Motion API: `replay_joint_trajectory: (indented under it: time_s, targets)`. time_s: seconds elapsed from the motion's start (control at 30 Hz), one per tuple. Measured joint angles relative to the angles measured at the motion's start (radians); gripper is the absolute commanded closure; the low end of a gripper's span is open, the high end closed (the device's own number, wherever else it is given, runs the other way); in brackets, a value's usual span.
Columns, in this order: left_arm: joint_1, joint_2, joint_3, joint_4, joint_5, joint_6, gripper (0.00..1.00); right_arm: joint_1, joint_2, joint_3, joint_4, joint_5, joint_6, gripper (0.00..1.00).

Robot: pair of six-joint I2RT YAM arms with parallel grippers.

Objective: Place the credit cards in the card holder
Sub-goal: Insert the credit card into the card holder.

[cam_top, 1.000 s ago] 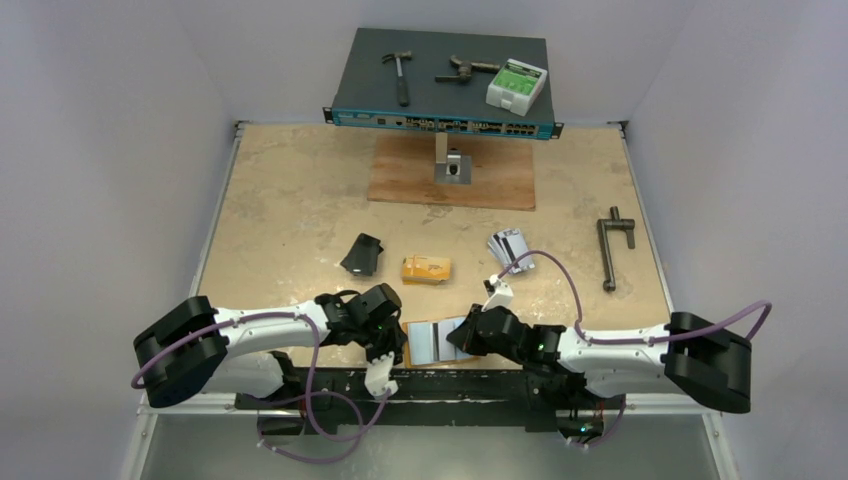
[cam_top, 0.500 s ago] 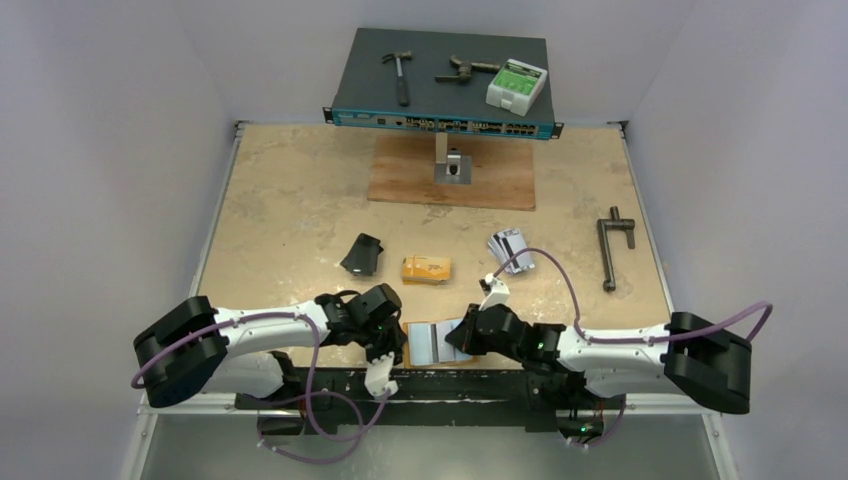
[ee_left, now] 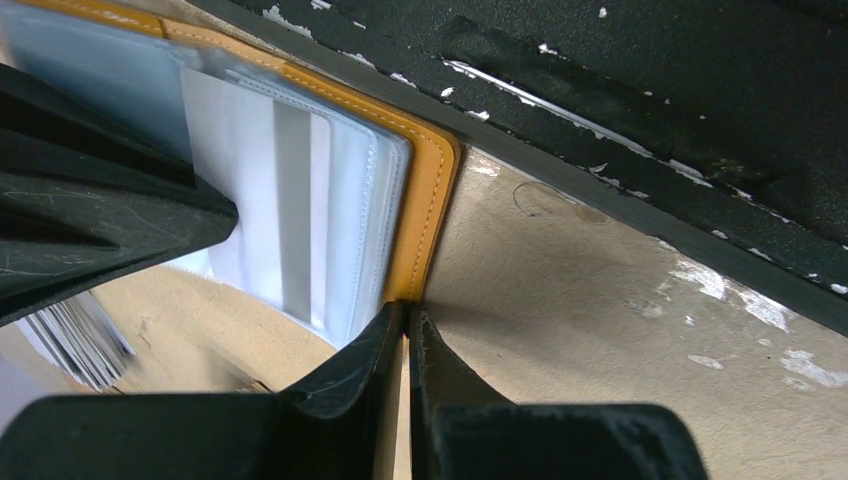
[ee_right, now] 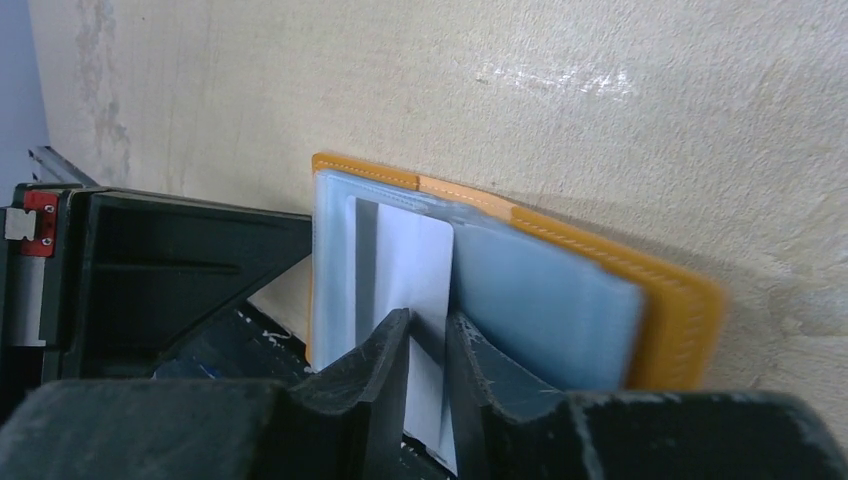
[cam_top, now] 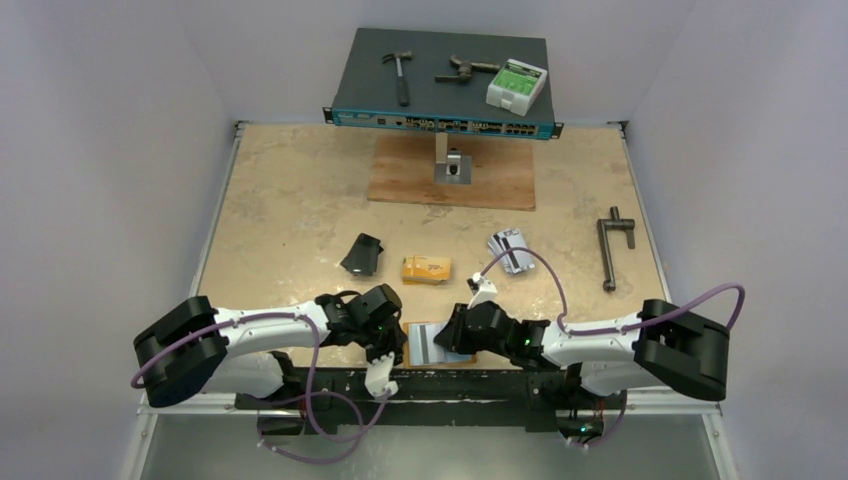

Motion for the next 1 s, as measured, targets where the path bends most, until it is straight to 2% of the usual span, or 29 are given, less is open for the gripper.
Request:
replay_joint_trajectory:
  time_s: [0.1,0.13,0.17,0.2,0.53,0.77,1.0]
  targets:
    - [-0.002,0.000,0.000,0.000,-0.002,-0.001,0.95,0.000,-0.005,0.003,-0.016,0.000,0.008,0.76]
    - [-0.003,0.000,0.000,0.000,-0.003,-0.001,0.95,0.000,-0.013,0.006,-0.033,0.002,0.009,0.58]
    - [-0.005,0.000,0.000,0.000,-0.003,-0.001,0.95,0.000,-0.020,0.010,-0.051,0.005,0.010,0.47]
    - [-0.006,0.000,0.000,0.000,-0.002,-0.001,0.95,0.000,-0.029,0.017,-0.075,0.008,0.016,0.45]
    - [-0.007,-0.009,0.000,-0.015,-0.003,-0.010,0.96,0.016,-0.096,0.116,-0.341,0.061,-0.013,0.44]
    - [-0.011,-0.018,0.000,-0.028,-0.007,-0.023,0.96,0.054,-0.035,0.154,-0.338,0.079,-0.013,0.46]
    - [-0.011,-0.020,0.000,-0.032,-0.014,-0.036,0.96,0.116,0.110,0.246,-0.294,0.113,-0.012,0.47]
